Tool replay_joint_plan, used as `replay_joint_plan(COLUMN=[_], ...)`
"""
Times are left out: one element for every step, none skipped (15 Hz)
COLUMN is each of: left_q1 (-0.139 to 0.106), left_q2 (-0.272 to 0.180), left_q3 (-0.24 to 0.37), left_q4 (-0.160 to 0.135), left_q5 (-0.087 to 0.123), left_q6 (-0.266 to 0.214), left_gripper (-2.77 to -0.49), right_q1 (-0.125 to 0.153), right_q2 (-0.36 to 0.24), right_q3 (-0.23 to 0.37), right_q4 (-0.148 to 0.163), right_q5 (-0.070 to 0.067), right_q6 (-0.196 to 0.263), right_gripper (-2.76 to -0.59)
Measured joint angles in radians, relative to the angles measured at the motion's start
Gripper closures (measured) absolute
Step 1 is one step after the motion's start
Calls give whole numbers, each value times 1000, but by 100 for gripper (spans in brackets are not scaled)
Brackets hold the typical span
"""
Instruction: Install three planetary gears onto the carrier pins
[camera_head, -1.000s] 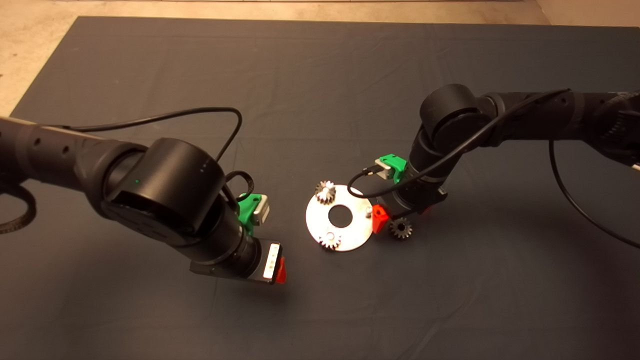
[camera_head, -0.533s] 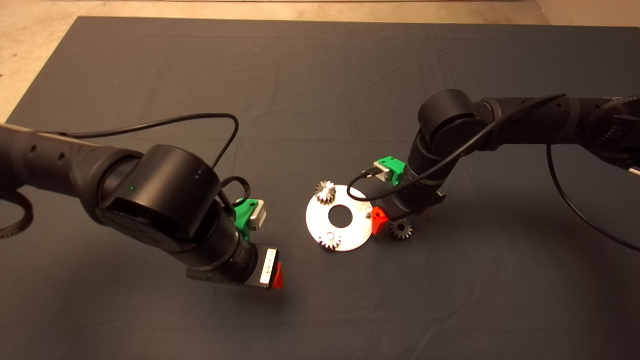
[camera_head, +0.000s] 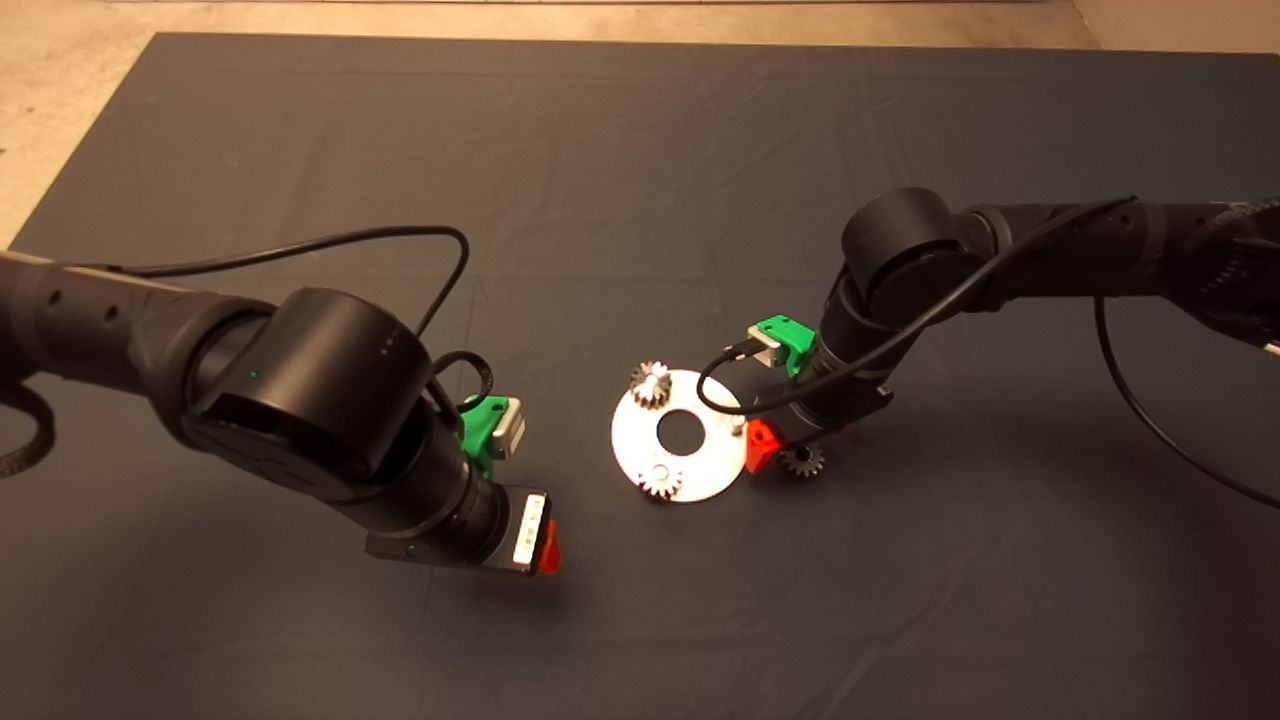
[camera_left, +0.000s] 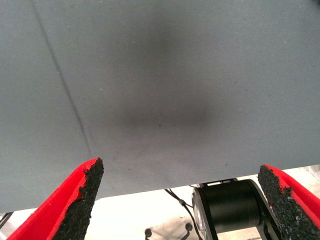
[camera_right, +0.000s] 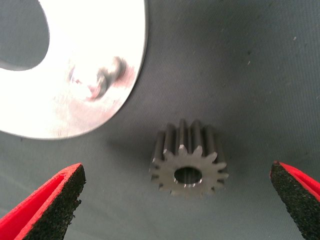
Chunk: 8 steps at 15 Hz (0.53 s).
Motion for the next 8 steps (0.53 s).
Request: replay_joint_plan(left_q1=[0, 0, 0, 0, 0, 0, 0, 0], left_q2=[-5, -8, -10, -11, -11, -11, -14, -21], left_q3=[0, 1, 1, 1, 1, 1, 3, 10], left_q4=[0, 0, 0, 0, 0, 0, 0, 4], left_q5=[0, 0, 0, 0, 0, 0, 0, 0], left_q6=[0, 1, 1, 1, 1, 1, 1, 2], left_gripper=[-219, -219, -219, -219, -219, -219, -219, -219], right_q1=[0, 0, 0, 0, -3, -6, -10, -11], right_q2=[-8, -16, -24, -31, -35, -37, -39, -43], right_q3=[13, 26, 41, 56, 66, 73, 78, 81], right_q4=[-4, -8, -12, -13, -19, -25, -36, -44], right_q5=[0, 0, 0, 0, 0, 0, 0, 0], right_q6=[-1, -3, -3, -3, -7, -15, -26, -34], right_gripper=[-276, -276, -276, -276, -276, -276, -276, -276])
